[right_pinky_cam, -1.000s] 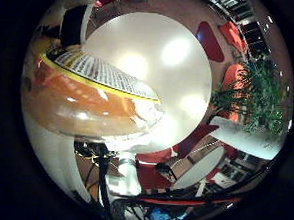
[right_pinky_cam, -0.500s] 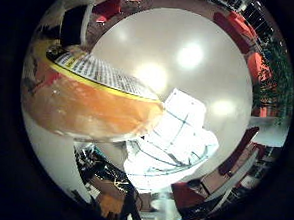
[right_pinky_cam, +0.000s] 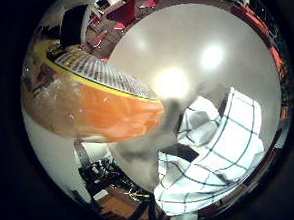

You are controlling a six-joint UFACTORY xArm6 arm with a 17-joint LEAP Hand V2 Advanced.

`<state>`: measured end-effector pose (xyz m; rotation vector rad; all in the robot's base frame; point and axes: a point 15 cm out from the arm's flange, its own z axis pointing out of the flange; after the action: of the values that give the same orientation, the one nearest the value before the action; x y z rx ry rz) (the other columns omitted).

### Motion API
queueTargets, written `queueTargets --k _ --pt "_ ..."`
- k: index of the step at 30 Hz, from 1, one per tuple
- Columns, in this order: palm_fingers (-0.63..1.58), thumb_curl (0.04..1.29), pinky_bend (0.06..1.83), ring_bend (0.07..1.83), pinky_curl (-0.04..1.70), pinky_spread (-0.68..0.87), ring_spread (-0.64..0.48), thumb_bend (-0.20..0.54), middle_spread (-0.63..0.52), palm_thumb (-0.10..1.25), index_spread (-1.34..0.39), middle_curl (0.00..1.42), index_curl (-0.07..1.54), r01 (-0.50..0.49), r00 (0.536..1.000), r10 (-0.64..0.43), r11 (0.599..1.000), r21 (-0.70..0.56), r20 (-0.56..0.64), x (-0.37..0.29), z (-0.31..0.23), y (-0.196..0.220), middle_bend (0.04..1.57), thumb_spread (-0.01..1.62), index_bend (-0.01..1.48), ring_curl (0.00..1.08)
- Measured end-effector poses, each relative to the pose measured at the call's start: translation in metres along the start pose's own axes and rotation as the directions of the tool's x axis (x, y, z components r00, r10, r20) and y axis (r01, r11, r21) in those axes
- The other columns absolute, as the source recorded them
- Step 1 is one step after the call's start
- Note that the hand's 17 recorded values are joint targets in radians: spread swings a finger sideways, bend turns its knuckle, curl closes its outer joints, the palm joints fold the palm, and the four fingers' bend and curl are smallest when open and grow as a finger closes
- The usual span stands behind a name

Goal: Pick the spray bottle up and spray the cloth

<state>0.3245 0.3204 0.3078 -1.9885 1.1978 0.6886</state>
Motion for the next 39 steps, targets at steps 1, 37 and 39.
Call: queueTargets --k 1,37,39 --pt "1.14 0.72 1.04 1.34 1.39 -0.18 -0.23 -0.012 -0.10 1.09 -0.21 0.64 0.75 -0.004 1.000 0.004 1.000 -0.004 0.002 0.002 0.002 0.003 1.42 1.01 1.20 0.82" --pt "0.96 0.59 1.04 1.20 0.83 -0.42 -0.26 -0.025 -0.14 0.86 -0.35 0.56 0.69 0.047 0.995 -0.036 0.991 -0.125 0.090 0.040 0.047 0.054 1.03 0.94 0.25 0.57" --pt "0.94 0.59 1.04 1.20 0.82 -0.43 -0.26 -0.024 -0.15 0.86 -0.36 0.57 0.69 0.051 0.994 -0.036 0.989 -0.139 0.105 0.037 0.047 0.057 1.00 0.94 0.18 0.57"
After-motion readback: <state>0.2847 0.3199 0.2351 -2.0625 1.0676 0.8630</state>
